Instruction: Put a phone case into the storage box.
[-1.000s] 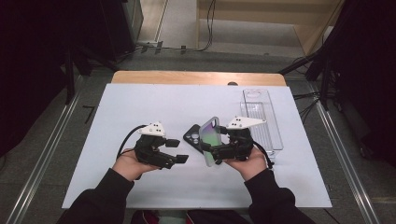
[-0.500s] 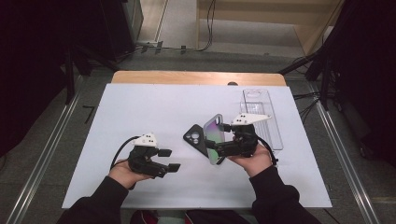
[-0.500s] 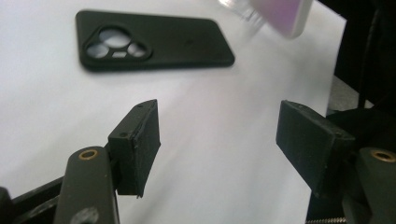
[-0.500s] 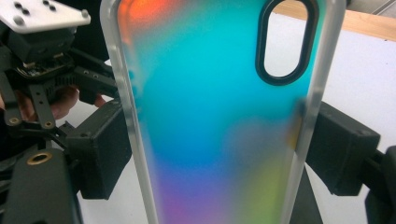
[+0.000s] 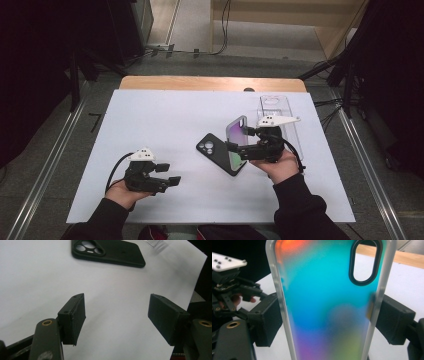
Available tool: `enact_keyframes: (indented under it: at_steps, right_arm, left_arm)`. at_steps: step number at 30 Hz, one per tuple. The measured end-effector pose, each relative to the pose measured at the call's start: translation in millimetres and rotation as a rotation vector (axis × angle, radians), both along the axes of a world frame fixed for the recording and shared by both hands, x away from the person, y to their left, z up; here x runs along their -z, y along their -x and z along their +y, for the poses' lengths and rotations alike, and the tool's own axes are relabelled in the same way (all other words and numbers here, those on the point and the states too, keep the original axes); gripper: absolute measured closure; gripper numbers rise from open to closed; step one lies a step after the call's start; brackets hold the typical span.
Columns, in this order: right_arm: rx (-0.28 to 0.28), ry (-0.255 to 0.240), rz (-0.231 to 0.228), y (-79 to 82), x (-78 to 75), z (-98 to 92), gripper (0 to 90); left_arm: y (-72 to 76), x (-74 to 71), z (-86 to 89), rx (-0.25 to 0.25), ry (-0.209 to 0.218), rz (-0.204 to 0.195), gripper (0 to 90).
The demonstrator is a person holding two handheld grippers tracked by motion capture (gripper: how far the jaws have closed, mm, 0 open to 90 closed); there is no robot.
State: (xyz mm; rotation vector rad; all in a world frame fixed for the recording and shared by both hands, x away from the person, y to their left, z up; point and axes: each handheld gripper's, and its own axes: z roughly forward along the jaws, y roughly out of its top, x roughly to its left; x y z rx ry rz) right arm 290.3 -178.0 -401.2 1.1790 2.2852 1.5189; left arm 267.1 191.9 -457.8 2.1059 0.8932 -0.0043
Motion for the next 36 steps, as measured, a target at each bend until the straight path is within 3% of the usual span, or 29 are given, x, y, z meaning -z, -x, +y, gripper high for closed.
enact_keyframes:
  at_steps: [6,14,22,28,31,36]
  right_arm:
    - [0.052,-0.009,-0.01,-4.7,-7.6,-13.1,14.5]
    - [0.161,0.008,-0.04,-10.7,-14.9,-35.2,14.5]
    - [0.241,0.01,-0.04,-14.4,-16.8,-52.5,14.5]
    - [0.321,0.007,-0.054,-16.3,-17.5,-69.5,14.5]
    - [0.364,0.012,-0.057,-18.5,-16.4,-75.6,14.5]
    - [0.425,0.016,-0.055,-24.2,-12.9,-86.8,14.5]
  left_arm:
    - [3.3,-0.1,5.3,-0.024,0.001,-0.003,30.4]
    - [3.8,-0.2,8.7,-0.044,0.008,-0.01,30.4]
    - [5.3,-1.2,10.9,-0.056,0.037,0.003,30.4]
    - [5.2,0.3,9.9,-0.05,0.026,0.005,30.5]
    - [5.1,1.3,11.0,-0.071,0.051,0.013,30.5]
    - [6.2,2.2,9.9,-0.063,0.039,0.011,30.5]
